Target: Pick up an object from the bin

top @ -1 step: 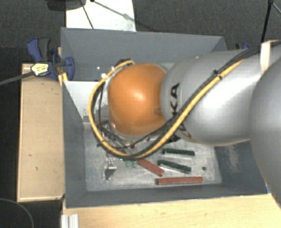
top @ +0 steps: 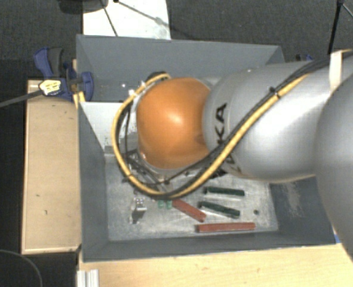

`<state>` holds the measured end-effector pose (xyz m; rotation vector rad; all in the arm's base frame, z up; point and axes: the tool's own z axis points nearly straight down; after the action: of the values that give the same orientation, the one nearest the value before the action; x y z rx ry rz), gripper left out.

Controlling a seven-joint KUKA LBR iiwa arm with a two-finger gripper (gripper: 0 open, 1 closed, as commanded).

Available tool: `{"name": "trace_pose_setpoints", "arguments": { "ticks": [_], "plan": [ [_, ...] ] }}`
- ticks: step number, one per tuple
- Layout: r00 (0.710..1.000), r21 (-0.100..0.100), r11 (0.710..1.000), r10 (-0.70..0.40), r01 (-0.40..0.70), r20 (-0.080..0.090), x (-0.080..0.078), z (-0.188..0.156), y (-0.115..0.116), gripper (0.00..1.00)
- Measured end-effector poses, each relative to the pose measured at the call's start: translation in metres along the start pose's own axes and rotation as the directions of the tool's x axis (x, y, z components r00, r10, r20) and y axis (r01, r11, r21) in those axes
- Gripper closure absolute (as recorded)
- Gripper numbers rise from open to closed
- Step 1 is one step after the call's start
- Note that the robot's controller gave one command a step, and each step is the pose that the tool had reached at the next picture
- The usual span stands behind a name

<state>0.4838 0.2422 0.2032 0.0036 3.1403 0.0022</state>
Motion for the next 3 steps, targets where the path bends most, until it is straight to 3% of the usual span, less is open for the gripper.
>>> {"name": "trace_pose_setpoints", "arguments": {
  "ticks": [1, 2, 3],
  "plan": [
    [0.999, -0.002, 0.999, -0.043, 0.043, 0.005, -0.008, 0.061, -0.03, 0.0],
    [0.985, 0.0, 0.985, -0.173, 0.173, 0.0, -0.046, 0.1, -0.086, 0.0],
    [0.989, 0.002, 0.989, -0.147, 0.147, 0.002, -0.074, 0.108, -0.125, 0.0]
  ]
}}
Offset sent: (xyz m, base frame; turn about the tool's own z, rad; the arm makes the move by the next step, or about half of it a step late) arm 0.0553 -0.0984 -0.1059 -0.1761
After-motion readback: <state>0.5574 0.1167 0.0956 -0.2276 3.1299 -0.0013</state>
